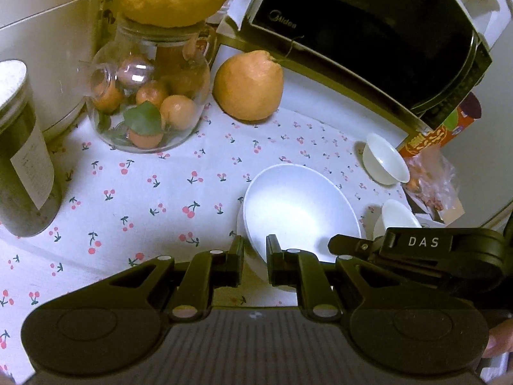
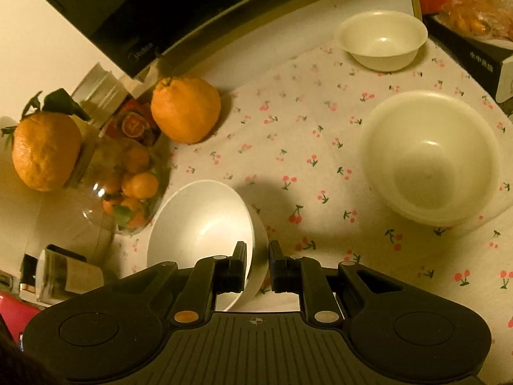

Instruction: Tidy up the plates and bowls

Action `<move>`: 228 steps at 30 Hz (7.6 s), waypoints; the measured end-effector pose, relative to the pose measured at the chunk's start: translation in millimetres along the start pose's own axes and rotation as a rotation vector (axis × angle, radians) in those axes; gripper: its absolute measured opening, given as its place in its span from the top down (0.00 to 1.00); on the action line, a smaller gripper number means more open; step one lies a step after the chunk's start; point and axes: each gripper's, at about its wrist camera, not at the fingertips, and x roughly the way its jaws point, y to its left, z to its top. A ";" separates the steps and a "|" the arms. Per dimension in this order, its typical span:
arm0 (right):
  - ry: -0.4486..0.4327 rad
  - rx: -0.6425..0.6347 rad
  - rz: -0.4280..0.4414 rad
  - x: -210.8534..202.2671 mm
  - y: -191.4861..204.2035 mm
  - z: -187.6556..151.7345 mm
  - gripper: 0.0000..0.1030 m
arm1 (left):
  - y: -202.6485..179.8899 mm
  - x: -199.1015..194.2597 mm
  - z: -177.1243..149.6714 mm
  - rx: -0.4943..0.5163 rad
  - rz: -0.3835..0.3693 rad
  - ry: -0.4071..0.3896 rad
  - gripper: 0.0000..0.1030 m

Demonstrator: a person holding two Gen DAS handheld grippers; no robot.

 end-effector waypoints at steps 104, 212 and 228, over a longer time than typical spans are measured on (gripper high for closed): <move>-0.194 0.130 -0.077 -52.2 -152.5 47.9 0.47 | -125.4 74.6 -23.5 0.134 -0.148 -0.029 0.73; -0.079 -0.121 -0.099 -7.4 38.6 -0.5 0.82 | -14.3 1.3 1.9 0.074 0.143 0.022 0.87; -0.116 -0.101 -0.086 -16.9 38.4 2.4 0.33 | -12.7 2.4 1.4 0.053 0.159 0.024 0.46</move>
